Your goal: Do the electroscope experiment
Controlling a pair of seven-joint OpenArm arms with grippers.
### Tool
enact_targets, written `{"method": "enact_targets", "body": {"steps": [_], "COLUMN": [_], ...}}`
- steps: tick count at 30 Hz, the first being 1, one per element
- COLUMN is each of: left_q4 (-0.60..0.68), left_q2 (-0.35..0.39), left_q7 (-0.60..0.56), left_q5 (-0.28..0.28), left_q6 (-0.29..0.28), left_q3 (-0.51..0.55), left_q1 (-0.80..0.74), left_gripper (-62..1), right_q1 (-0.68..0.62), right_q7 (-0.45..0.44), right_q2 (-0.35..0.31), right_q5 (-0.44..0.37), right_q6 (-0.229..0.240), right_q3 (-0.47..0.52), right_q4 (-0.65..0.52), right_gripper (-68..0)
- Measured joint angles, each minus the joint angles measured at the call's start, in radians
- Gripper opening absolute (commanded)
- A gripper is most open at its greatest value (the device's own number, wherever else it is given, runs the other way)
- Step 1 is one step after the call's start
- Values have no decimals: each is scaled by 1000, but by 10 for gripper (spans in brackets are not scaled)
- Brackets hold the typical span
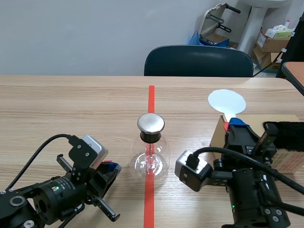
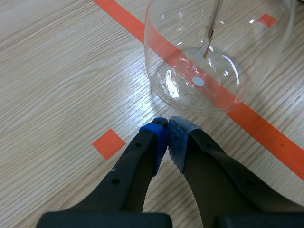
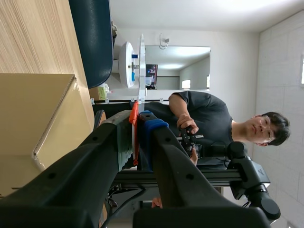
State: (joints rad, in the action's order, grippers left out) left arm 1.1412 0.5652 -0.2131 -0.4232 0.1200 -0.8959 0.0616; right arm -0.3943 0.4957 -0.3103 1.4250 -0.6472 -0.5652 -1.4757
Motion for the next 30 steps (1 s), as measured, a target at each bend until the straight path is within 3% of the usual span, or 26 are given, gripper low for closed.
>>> {"method": "enact_targets", "body": {"steps": [5,20,30], "left_q4": [0,0,0], "left_q2": [0,0,0], "left_q7": [0,0,0], "left_q5": [0,0,0], "left_q6": [0,0,0], "left_q3": [0,0,0], "left_q1": [0,0,0], "left_gripper": [-569,-569,-569], "right_q1": [0,0,0], "right_q7": [-48,-449,-610], "right_q2": [0,0,0], "right_q5": [0,9,12], "right_q6": [0,0,0], "right_q3": [0,0,0], "right_q4": [0,0,0], "right_gripper": [-665,-665,-665]}}
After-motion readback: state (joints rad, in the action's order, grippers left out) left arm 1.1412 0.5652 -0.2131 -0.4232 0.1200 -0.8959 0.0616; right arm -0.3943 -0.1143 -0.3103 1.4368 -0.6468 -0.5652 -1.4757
